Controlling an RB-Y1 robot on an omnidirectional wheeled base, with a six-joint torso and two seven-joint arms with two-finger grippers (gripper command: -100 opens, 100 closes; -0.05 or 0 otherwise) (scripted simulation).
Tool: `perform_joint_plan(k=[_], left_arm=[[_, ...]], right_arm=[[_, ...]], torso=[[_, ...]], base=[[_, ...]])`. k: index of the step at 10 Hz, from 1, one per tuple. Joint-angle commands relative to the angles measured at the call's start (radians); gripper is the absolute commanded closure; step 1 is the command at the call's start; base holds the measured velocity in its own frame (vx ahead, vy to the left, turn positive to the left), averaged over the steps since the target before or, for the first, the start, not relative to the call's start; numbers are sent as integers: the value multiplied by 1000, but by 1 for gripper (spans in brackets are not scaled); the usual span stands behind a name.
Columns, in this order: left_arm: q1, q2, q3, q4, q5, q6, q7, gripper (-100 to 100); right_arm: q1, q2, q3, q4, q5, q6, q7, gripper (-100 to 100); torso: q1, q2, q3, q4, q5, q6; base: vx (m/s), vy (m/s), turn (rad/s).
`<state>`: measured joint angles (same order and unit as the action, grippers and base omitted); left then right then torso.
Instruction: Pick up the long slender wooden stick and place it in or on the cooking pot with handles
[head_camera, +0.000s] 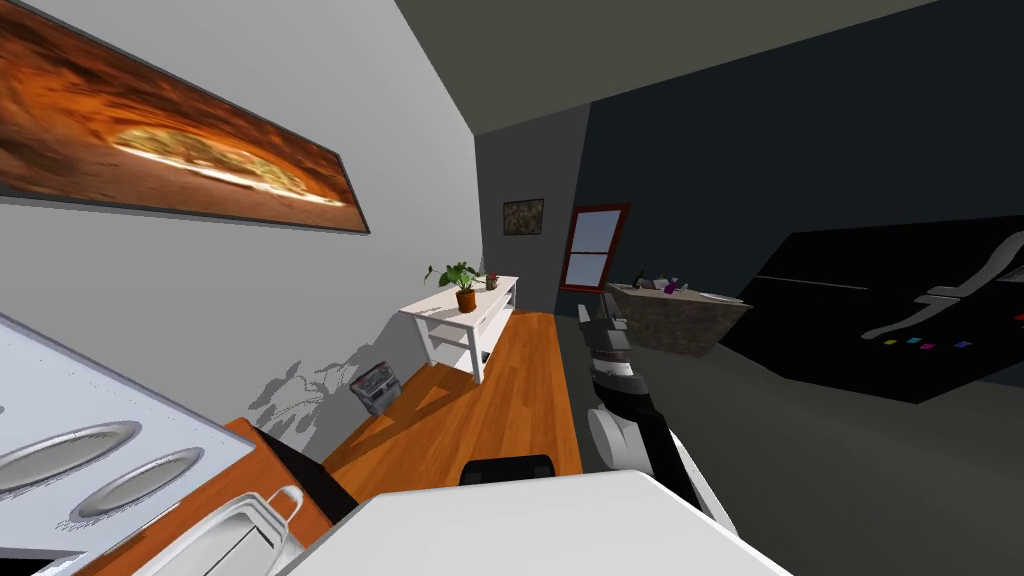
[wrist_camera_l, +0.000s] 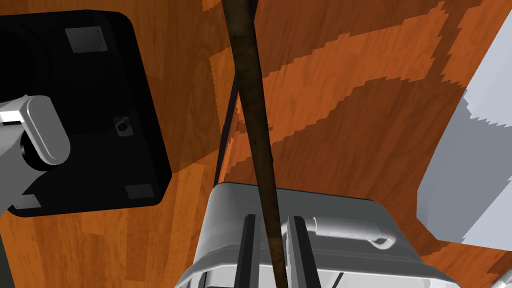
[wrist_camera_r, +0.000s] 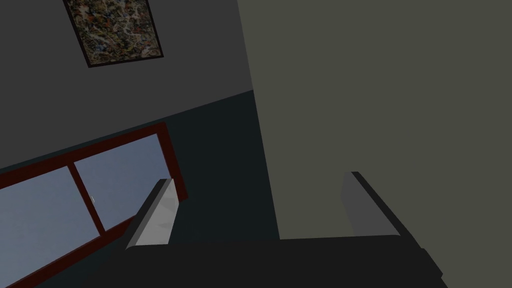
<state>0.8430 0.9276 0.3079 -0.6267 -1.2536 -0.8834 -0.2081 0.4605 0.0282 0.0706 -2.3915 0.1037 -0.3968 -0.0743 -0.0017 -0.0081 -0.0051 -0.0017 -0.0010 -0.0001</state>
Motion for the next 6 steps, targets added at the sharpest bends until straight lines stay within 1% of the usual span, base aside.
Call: perform_joint_plan(k=[1, 6], left_arm=[[1, 17, 6, -12, 3, -34, -7, 100], [10, 67, 29, -42, 21, -138, -43, 100]], right_arm=[[0, 0, 0, 0, 0, 0, 0, 0], [0, 0, 0, 0, 0, 0, 0, 0]], torso=[[0, 0, 0, 0, 0, 0], [3, -2, -1, 0, 1, 2]], base=[[99, 14, -15], [110, 29, -31]])
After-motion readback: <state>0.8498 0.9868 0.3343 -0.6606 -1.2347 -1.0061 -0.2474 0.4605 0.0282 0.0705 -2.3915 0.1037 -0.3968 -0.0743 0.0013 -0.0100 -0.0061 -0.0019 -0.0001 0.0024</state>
